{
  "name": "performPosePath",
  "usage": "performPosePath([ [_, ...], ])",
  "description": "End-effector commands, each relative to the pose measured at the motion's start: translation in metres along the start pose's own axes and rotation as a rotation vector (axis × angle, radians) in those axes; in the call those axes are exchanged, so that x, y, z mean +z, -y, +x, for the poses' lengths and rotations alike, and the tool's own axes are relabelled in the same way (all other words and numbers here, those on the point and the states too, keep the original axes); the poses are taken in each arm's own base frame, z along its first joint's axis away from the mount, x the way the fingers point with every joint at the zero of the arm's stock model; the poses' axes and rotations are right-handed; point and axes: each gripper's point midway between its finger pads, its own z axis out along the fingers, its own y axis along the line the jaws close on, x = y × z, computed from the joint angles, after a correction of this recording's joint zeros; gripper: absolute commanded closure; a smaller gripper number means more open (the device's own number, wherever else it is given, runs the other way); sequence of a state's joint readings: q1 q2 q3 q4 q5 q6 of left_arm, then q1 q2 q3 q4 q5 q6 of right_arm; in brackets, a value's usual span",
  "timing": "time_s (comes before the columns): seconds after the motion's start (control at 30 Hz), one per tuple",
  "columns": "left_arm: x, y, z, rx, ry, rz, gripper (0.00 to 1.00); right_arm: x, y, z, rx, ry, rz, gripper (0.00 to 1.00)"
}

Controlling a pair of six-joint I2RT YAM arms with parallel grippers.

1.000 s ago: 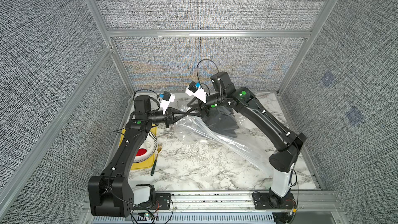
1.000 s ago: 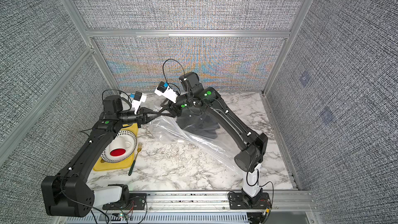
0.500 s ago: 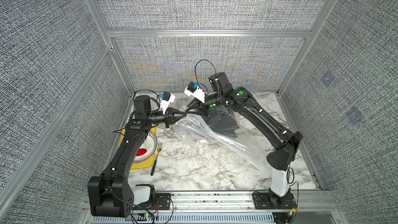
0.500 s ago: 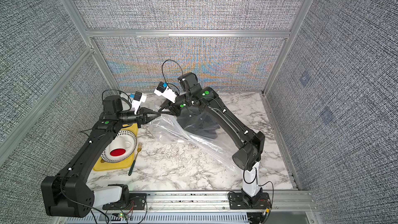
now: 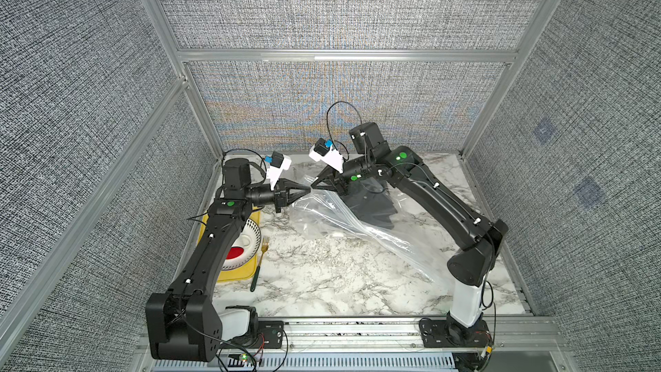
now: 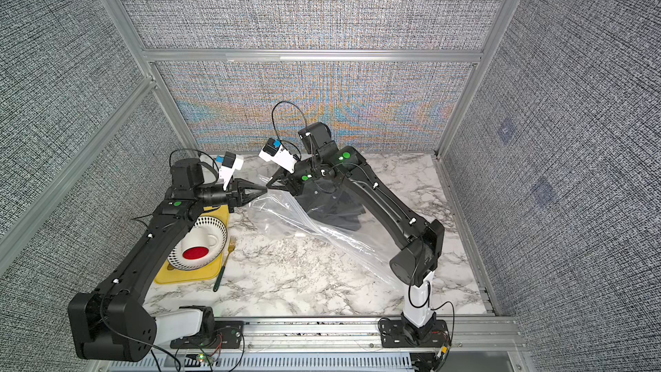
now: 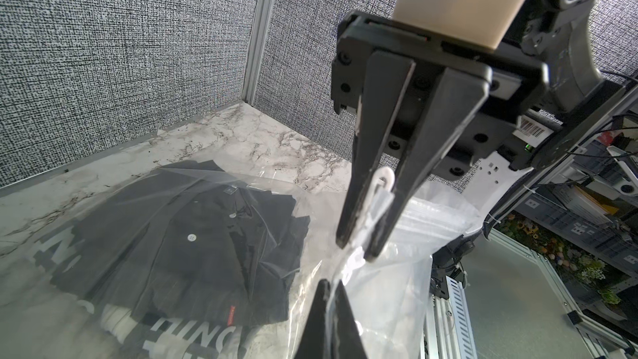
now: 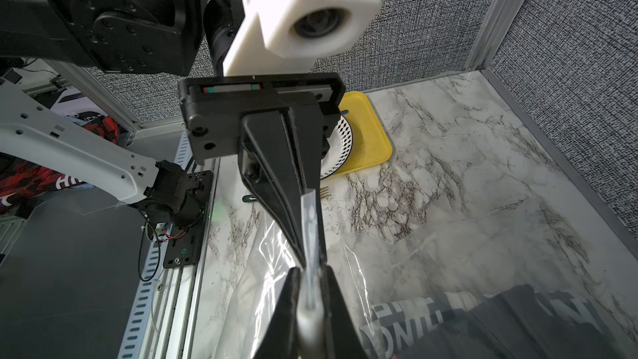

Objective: Place the folded shirt into the vacuum bag
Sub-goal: Close the vacuum bag at the center of the board.

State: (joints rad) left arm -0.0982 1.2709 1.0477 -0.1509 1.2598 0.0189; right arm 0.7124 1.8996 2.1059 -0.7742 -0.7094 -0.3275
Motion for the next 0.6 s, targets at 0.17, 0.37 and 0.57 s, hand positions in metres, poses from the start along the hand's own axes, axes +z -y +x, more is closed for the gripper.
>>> performPosePath([
  [0.17,-0.0007,0.0024,-0.0044,0.033,0.01,0.002,1.0,-0.0004,-0.0019,-0.0082,-0.005,0.033,-0.019,0.8],
  [0.37,-0.0006,0.0015,-0.0034,0.032,0.009,0.002,1.0,-0.0007,-0.0022,-0.0089,-0.004,0.039,-0.028,0.73],
  [0.57,-0.0008,0.0015,-0.0036,0.033,0.01,0.0,1.0,-0.0008,-0.0016,-0.0093,-0.002,0.044,-0.033,0.71],
])
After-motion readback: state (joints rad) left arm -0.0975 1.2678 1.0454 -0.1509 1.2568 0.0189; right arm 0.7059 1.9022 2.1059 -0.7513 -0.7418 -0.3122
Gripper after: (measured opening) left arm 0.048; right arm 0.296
